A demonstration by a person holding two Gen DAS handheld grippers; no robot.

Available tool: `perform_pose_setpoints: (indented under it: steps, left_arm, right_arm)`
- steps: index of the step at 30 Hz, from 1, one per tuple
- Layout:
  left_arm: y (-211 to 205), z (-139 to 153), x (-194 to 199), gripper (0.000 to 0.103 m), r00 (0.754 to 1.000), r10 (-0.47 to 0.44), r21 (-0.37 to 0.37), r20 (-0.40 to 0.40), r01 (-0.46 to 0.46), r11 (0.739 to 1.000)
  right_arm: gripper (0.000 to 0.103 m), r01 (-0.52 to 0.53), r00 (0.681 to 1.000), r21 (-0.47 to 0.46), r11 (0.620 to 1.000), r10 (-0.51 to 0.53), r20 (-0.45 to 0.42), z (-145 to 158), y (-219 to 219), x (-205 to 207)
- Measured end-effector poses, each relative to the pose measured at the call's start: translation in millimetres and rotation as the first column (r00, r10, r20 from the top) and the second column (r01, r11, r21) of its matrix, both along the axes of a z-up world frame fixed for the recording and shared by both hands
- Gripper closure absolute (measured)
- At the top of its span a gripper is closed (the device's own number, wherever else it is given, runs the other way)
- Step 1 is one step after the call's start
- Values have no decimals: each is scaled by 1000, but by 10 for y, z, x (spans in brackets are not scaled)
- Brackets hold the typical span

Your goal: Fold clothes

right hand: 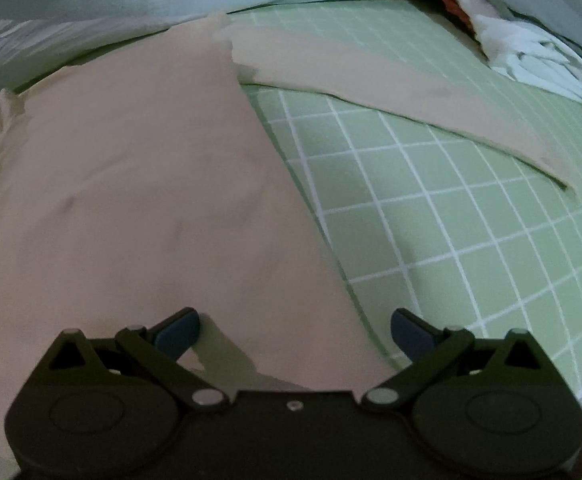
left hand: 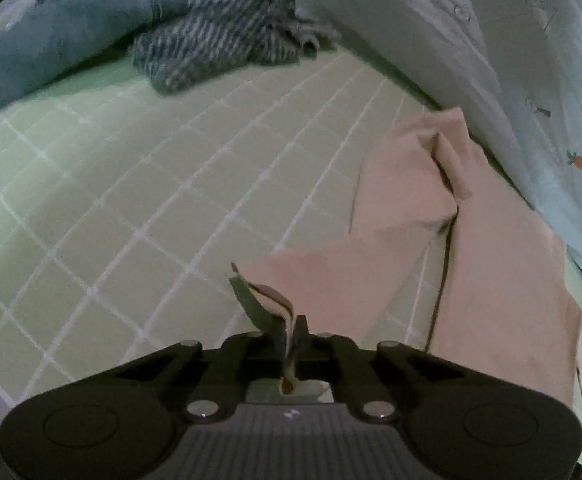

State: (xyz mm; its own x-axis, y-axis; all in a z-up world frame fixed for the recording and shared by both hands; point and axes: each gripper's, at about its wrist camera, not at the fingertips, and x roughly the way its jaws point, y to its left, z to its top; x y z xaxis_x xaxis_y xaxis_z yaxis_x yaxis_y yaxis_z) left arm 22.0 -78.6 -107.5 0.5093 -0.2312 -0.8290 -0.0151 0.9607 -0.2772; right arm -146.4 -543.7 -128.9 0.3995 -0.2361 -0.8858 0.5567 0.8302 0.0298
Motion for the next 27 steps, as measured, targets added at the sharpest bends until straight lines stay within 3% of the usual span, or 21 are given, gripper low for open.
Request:
perform_pose_setpoints:
  steps: [3, 6, 8, 10, 13, 15, 18, 19, 21, 23, 25, 27]
  left_arm:
    - [92, 271, 161, 101, 991, -30, 116, 133, 15, 993]
    - [222, 610, 320, 101, 956, -82, 211, 281, 21, 977]
    - [265, 826, 318, 101, 906, -164, 237, 390, 73, 969]
    - [271, 983, 235, 101, 838, -263, 261, 478, 151, 954]
    - [72, 910, -38, 101, 742, -476, 390, 472, 309, 868]
    - [-98, 713, -226, 100, 687, -603, 459, 405, 417, 784]
    - [-331, 307, -522, 99, 624, -736, 517, 262, 553, 653]
    - [-374, 210, -599, 96, 615, -753, 520, 233, 575, 631]
    - [-408, 105, -684, 94, 633, -746, 480, 207, 599, 641]
    - [-385, 97, -705, 91, 670, -711, 419, 212, 595, 686]
    - [-326, 115, -663, 77, 711, -669, 344, 218, 585, 734]
    - [-244, 136, -581, 70, 750, -623, 265, 221, 569, 779]
  right_arm:
    - [0, 31, 1000, 1, 1000, -31, 2, 2, 59, -4]
    - [0, 56, 998, -2, 998, -56, 8, -3, 125, -23]
    - [0, 73, 997, -4, 997, -73, 11, -5, 164, -37]
    - [0, 93, 996, -4, 996, -93, 11, -5, 195, -55]
    - [0, 112, 994, -7, 994, -112, 10, -3, 244, -90]
    - [0, 119, 993, -11, 993, -119, 12, -4, 269, -112]
    - [0, 129, 992, -13, 991, -129, 10, -5, 279, -114]
    - [0, 132, 991, -13, 991, -132, 9, -5, 277, -110]
    - [0, 136, 991, -11, 991, -136, 4, -4, 266, -99]
    - [0, 141, 990, -11, 990, -141, 0, -4, 264, -99]
    - [0, 144, 990, -11, 990, -144, -1, -2, 266, -101]
    - [0, 146, 989, -13, 989, -146, -2, -3, 272, -96]
